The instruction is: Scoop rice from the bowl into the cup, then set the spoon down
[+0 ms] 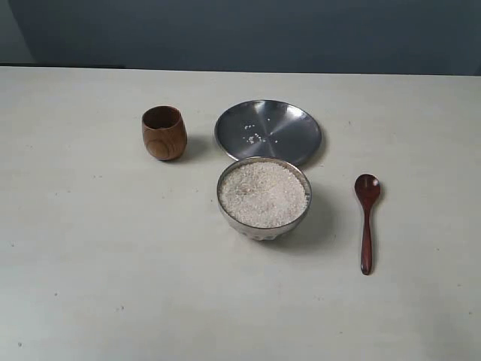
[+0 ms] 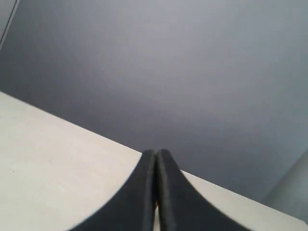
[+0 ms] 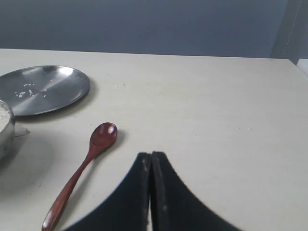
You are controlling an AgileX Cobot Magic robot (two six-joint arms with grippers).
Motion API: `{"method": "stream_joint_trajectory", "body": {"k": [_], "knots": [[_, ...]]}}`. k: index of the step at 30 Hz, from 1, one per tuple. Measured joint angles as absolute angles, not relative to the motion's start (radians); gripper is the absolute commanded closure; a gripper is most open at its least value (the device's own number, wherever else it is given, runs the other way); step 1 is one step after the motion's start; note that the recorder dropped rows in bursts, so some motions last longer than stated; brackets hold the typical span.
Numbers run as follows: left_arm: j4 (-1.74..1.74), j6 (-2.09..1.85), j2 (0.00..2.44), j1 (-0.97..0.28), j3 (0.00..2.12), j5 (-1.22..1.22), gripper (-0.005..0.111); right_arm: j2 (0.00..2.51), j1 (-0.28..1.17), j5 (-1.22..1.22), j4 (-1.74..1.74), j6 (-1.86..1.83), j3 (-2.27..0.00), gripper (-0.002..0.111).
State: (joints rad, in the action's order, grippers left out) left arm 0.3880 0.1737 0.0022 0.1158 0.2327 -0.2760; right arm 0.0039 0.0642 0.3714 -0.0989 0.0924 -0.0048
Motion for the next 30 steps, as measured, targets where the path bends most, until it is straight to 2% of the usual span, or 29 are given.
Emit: {"method": "stream_joint_trajectory", "body": {"k": [5, 17, 21, 30], "knots": [[0.386, 0.087, 0.074, 0.116, 0.383, -0.422, 0.106, 0.004, 0.064, 0.371, -0.099, 0.092, -0.005, 0.108], [0.237, -0.078, 0.434, 0.118, 0.677, -0.807, 0.106, 0.004, 0.064, 0.371, -0.099, 0.092, -0.005, 0.108], [0.194, -0.086, 0.497, 0.118, 0.697, -0.887, 0.106, 0.004, 0.064, 0.37, -0.099, 0.092, -0.005, 0.108], [0.192, -0.086, 0.497, 0.118, 0.699, -0.887, 0.106, 0.004, 0.064, 0.37, -0.099, 0.092, -0.005, 0.108]]}}
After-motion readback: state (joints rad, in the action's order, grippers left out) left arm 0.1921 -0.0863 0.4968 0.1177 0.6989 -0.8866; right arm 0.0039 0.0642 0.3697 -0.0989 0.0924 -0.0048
